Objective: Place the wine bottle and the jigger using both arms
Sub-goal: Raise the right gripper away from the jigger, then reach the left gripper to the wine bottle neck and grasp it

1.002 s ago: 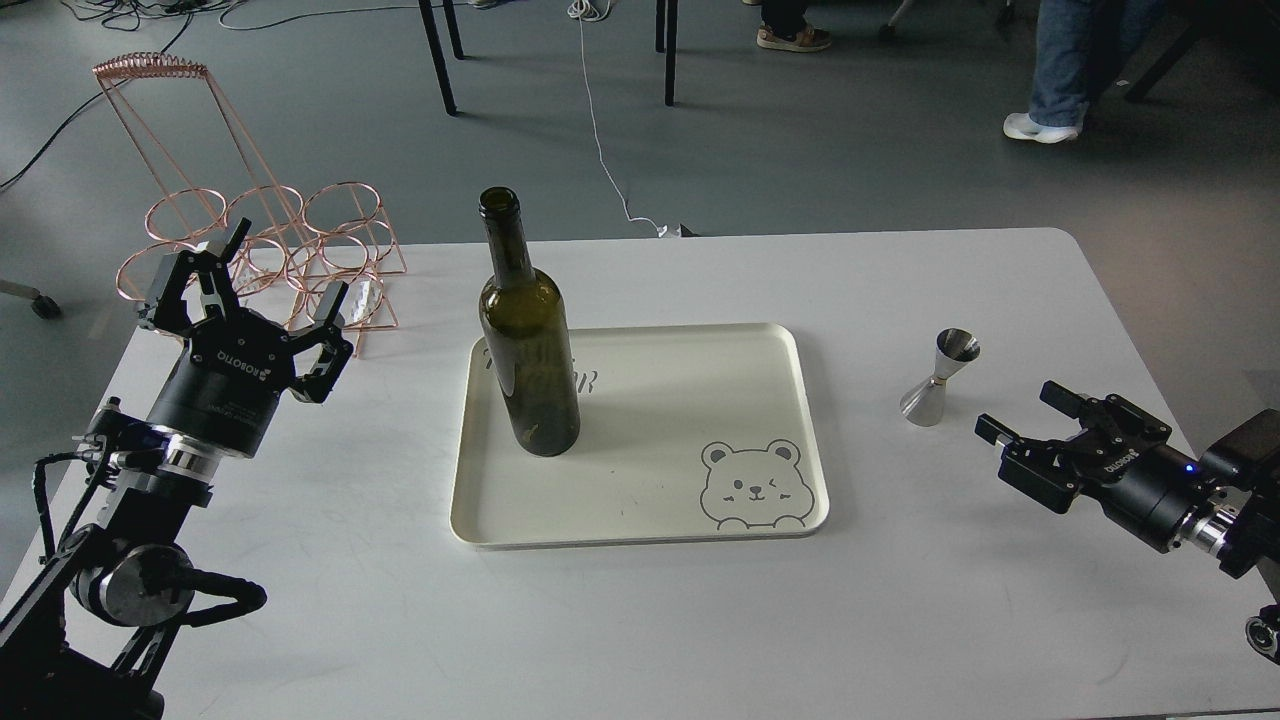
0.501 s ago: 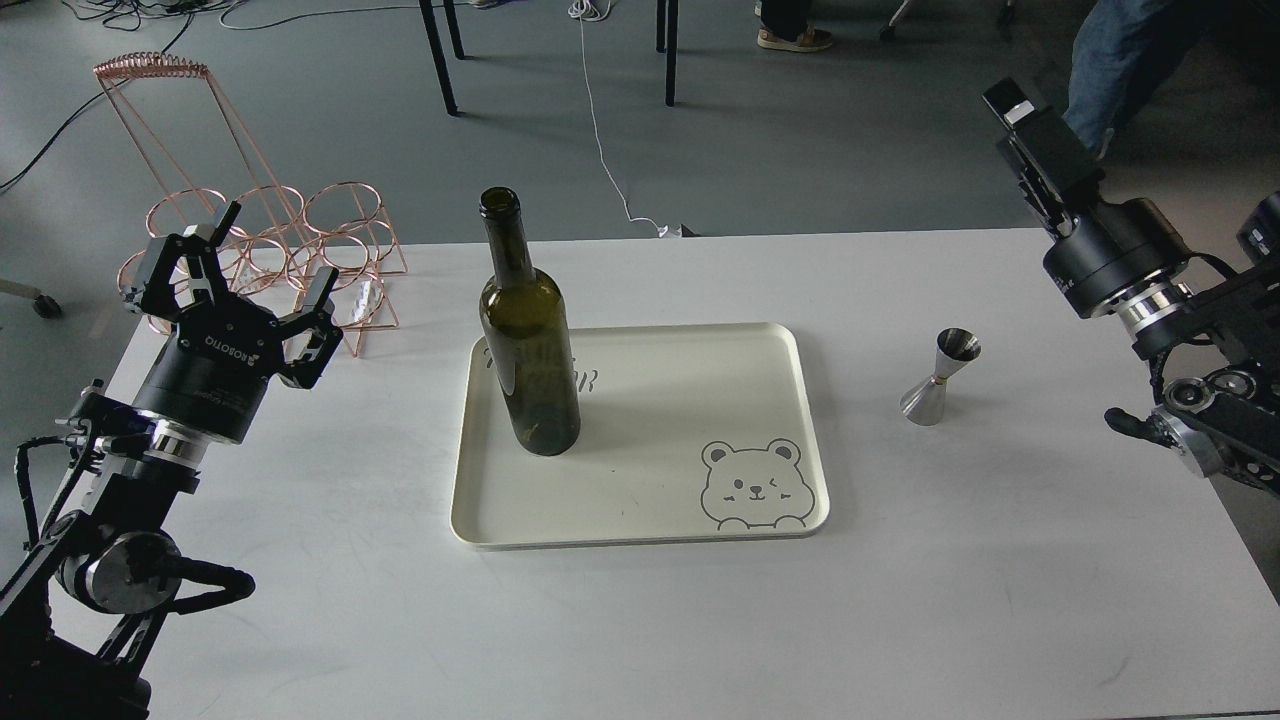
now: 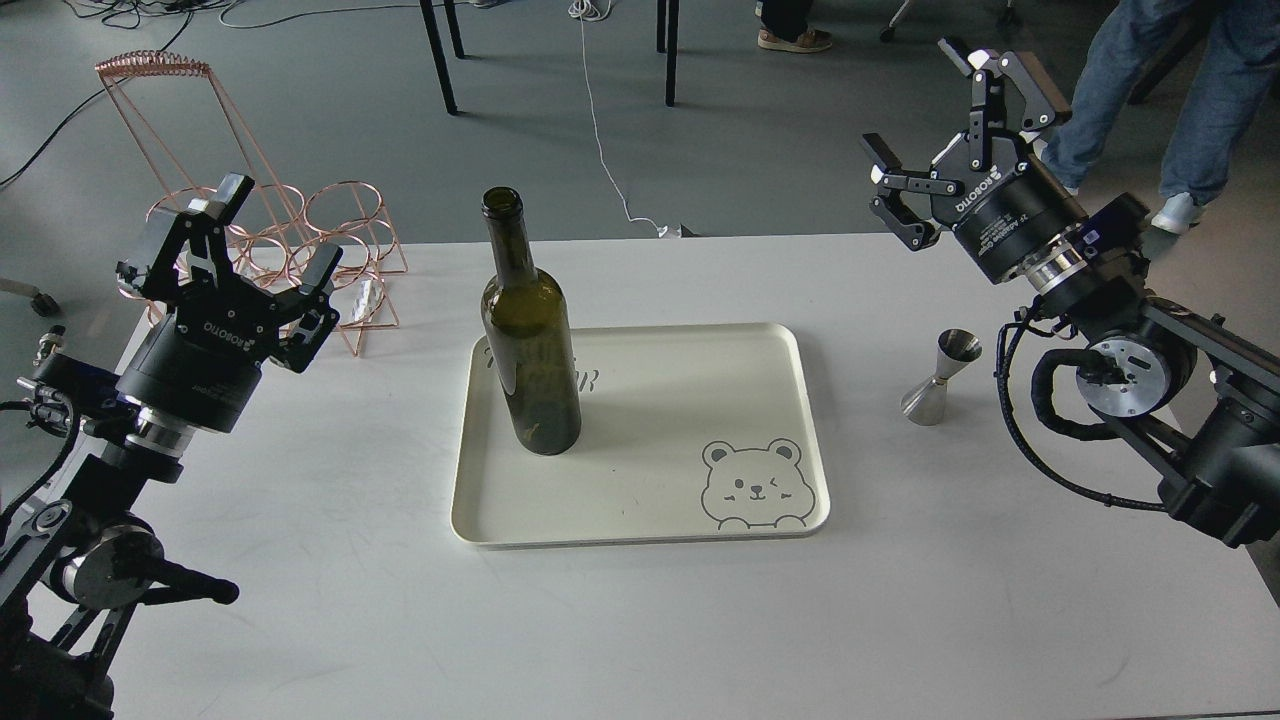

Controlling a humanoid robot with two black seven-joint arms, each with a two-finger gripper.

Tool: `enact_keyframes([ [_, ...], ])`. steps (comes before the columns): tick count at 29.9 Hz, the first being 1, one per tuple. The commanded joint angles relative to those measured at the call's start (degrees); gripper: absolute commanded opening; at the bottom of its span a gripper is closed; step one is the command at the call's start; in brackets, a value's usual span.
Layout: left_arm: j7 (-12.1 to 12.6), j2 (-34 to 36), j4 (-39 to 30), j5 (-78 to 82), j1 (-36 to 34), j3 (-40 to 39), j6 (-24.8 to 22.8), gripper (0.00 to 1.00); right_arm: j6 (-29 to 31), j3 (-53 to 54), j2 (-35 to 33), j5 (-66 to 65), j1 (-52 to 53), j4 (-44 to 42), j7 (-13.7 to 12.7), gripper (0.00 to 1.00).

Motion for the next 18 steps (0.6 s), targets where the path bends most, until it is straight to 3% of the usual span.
enact_keyframes([
  [1,-1.3,2.2,-4.2,14.9,0.0,-0.5,0.0,0.99,1.4,-0.5,2.6,-0.4,-2.8,-1.4,0.0,0.99],
  [5,-1.3,7.0,-7.6,33.6,-0.6,-0.2,0.3,0.99,1.4,-0.5,2.9,-1.0,-3.1,-1.5,0.0,0.99],
  [8,-1.3,11.4,-9.4,41.9,-2.0,0.2,3.8,0.99,1.4,-0.5,2.9,-2.1,-3.1,-1.5,0.0,0.99],
  [12,-1.3,17.4,-11.5,51.5,-4.3,1.3,4.5,0.99,1.4,-0.4,2.9,-3.3,-3.7,-1.5,0.0,0.99],
  [18,-1.3,20.1,-15.9,66.0,-9.4,4.6,9.1,0.99,1.4,-0.3,2.9,-3.8,-4.2,-1.5,0.0,0.99],
])
